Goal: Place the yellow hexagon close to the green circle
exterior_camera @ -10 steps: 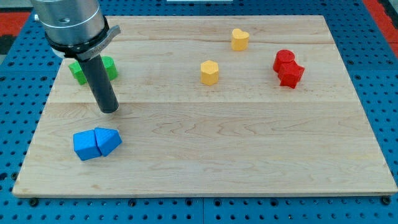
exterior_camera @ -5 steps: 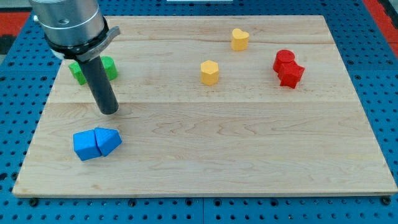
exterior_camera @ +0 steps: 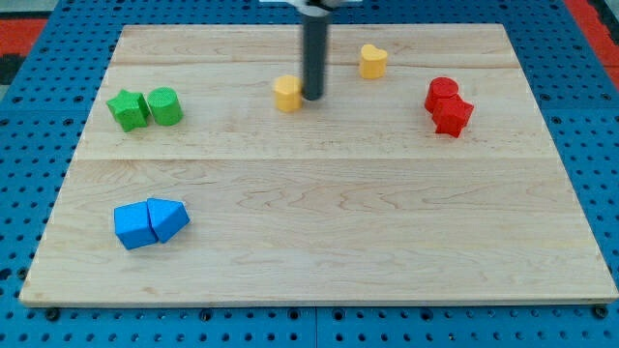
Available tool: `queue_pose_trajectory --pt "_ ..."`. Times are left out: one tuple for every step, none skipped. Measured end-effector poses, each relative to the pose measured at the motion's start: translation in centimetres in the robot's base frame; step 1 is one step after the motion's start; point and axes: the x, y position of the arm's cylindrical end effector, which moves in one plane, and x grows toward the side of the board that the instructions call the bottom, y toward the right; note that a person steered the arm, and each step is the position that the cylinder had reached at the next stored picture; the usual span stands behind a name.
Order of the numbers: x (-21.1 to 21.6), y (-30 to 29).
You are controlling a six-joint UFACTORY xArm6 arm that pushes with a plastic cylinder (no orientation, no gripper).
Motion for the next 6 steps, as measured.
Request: queue_pose_trajectory --pt "-2.6 -8.1" --pt "0.0 -2.8" --pt "4.3 -3.4" --pt "-2.2 -7.6" --pt "-4.5 -10.3" --pt "-2.2 -5.3"
